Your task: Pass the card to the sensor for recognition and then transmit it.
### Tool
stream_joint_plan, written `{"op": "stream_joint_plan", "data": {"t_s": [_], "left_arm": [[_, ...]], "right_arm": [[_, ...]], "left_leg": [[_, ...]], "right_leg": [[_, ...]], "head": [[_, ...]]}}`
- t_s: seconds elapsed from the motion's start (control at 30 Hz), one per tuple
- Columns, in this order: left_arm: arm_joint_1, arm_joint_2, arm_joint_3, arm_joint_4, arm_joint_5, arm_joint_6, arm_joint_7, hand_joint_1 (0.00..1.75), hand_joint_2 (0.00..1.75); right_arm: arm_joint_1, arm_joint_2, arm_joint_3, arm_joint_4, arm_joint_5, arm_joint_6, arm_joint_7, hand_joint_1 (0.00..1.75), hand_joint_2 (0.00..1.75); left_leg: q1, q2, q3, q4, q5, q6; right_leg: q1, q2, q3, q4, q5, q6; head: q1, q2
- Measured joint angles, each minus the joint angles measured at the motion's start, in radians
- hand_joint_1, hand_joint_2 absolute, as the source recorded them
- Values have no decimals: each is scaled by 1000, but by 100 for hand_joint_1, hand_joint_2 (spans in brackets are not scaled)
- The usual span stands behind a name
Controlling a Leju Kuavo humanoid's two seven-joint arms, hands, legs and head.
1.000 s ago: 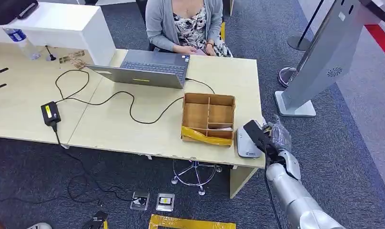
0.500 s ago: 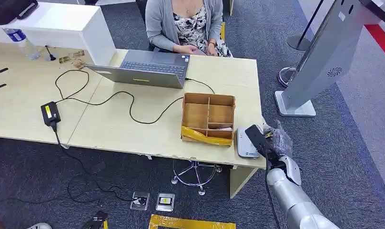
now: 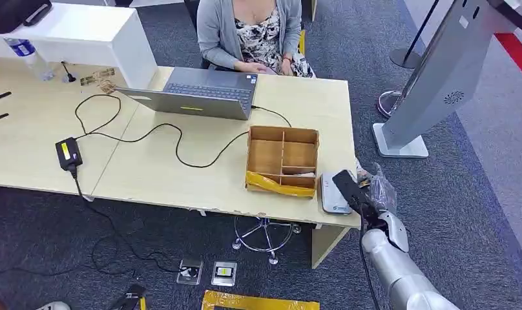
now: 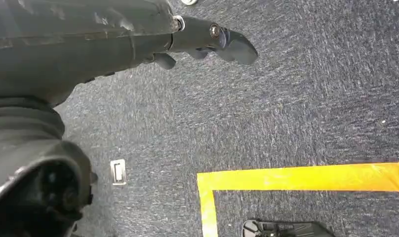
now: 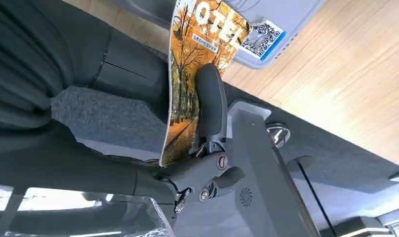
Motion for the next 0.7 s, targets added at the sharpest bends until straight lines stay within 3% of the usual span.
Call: {"op": "stream_joint_plan", "data": {"t_s": [0.4,0.7], "left_arm": [[-12,-3,0,0,-18,-20,0,0,0],[-22,-6,0,0,-1,-39,0,0,0]], "right_arm": [[-68,2,28,-4,-12,3,-22,175,175],[-180,58,58,-26,-14,27,-34,175,175]], "left_leg": [[0,0,-1,0,0,0],[0,0,-1,0,0,0]], "right_leg": [[0,0,0,1,0,0],[0,-1,0,1,0,0]], "head": [[0,0],[0,0]]}}
